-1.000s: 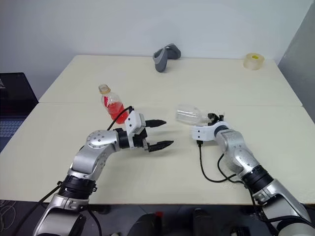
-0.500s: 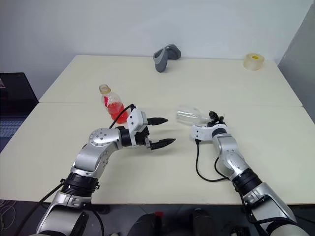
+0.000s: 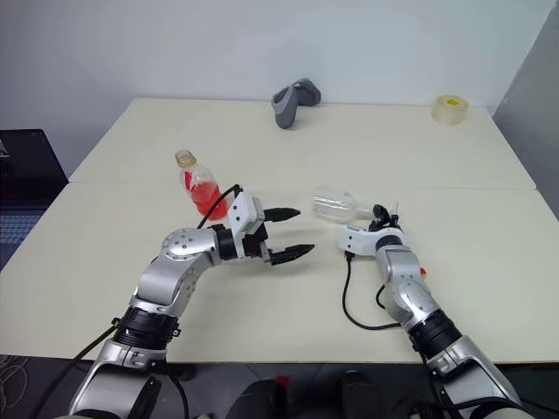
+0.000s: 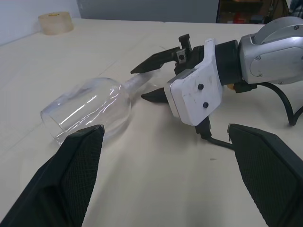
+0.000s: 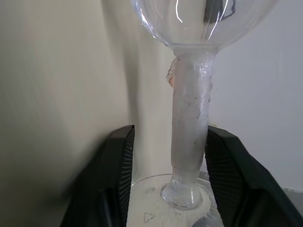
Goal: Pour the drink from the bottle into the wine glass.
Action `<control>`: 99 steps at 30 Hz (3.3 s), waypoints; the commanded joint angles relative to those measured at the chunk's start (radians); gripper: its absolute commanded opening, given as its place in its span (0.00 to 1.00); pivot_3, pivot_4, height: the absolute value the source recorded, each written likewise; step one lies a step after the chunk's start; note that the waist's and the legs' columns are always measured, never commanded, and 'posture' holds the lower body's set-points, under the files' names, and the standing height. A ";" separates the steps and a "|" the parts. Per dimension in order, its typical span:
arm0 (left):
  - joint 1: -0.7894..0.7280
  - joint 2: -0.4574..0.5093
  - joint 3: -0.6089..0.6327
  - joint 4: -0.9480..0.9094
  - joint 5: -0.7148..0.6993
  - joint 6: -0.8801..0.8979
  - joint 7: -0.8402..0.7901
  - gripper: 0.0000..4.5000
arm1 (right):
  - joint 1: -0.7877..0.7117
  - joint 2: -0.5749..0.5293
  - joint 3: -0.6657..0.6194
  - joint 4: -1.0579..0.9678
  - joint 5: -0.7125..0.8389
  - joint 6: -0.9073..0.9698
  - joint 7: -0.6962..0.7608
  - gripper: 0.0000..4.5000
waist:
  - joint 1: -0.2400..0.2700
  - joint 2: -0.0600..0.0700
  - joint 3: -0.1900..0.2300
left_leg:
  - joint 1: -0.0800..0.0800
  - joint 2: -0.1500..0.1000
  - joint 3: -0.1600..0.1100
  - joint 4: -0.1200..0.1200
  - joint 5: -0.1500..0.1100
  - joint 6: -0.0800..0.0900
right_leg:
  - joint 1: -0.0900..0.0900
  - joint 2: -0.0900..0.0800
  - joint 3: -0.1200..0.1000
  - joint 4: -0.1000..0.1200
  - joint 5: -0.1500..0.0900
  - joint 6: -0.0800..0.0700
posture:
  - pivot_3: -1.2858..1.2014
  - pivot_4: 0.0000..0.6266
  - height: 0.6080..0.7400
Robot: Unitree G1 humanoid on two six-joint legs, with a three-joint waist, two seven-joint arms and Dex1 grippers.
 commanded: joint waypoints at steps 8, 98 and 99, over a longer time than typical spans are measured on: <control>0.011 -0.003 0.010 -0.060 -0.009 0.016 0.030 1.00 | -0.056 -0.034 -0.061 0.068 0.026 -0.062 -0.068 0.03 | 0.000 -0.001 -0.001 | 0.000 0.000 0.000 0.000 0.000 0.000 | 0.000 0.000 0.000 0.000 0.000 0.000 | 0.52 0.24 1.00; 0.372 -0.091 0.335 -0.247 0.067 0.042 0.729 1.00 | 0.356 -0.065 -0.433 -0.787 1.359 0.099 0.450 1.00 | 0.006 -0.001 -0.001 | 0.000 0.000 -0.006 -0.001 -0.001 0.002 | 0.003 0.000 -0.001 -0.002 -0.001 -0.001 | 0.52 0.24 1.00; 0.348 -0.090 0.337 -0.210 0.069 0.030 0.733 1.00 | 0.348 -0.064 -0.428 -0.788 1.360 0.103 0.446 1.00 | 0.006 -0.001 -0.001 | 0.000 0.000 -0.006 -0.001 -0.001 0.002 | 0.003 -0.001 -0.001 -0.002 -0.001 -0.001 | 0.52 0.24 1.00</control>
